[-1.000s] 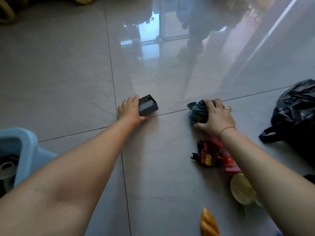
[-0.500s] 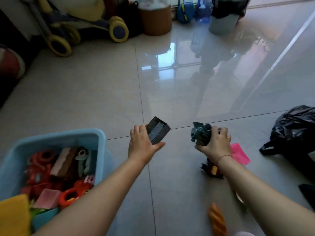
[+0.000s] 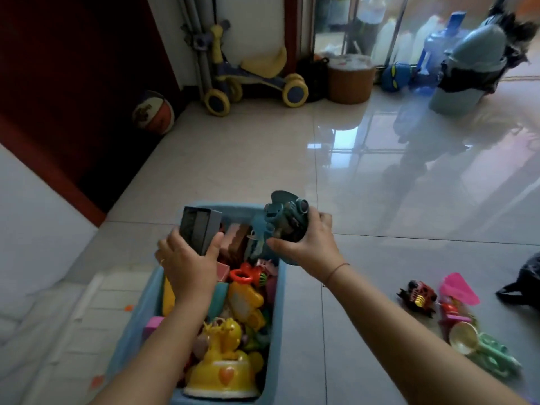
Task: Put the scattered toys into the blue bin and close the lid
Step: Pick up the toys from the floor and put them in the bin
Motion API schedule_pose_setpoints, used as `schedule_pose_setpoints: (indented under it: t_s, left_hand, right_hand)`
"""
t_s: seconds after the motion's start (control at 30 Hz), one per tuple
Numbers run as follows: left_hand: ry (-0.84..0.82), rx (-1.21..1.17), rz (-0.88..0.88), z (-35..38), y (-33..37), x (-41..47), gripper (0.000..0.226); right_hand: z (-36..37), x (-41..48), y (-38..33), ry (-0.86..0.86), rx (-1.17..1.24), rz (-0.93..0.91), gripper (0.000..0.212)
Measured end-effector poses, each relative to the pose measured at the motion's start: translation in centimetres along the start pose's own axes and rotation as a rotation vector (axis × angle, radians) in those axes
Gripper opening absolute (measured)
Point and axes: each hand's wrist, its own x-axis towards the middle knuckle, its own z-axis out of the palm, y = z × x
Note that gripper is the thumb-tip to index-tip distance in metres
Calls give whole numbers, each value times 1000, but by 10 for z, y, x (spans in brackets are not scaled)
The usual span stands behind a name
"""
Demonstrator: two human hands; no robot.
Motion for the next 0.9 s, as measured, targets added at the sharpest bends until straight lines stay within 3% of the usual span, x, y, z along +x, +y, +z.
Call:
schedule_pose_setpoints:
  t_s: [0.13,0.23,0.37,0.57,0.73,0.9]
  left_hand:
    - [-40,136,-31,-11,-22,2,80]
    - [-283,282,56,2,-41,-4,83]
    - [-506,412,87,20,-63,-9,73]
    - [-506,541,185,30,-81,-2,64]
    - [-416,544,269,45,-92,2,75]
    - [-443,611,312,52,-94,9,59]
  right_hand:
    - [42,12,-23,-155,49,143,97]
    - [63,11,-18,-195,-216,253,102]
    - [74,-3,-5,-171,-462,127,93]
    - [103,2,10,-255,-686,-283,77]
    - [131,18,24,-264,-806,-289,70]
    - [143,19,25,-255,-755,-221,66]
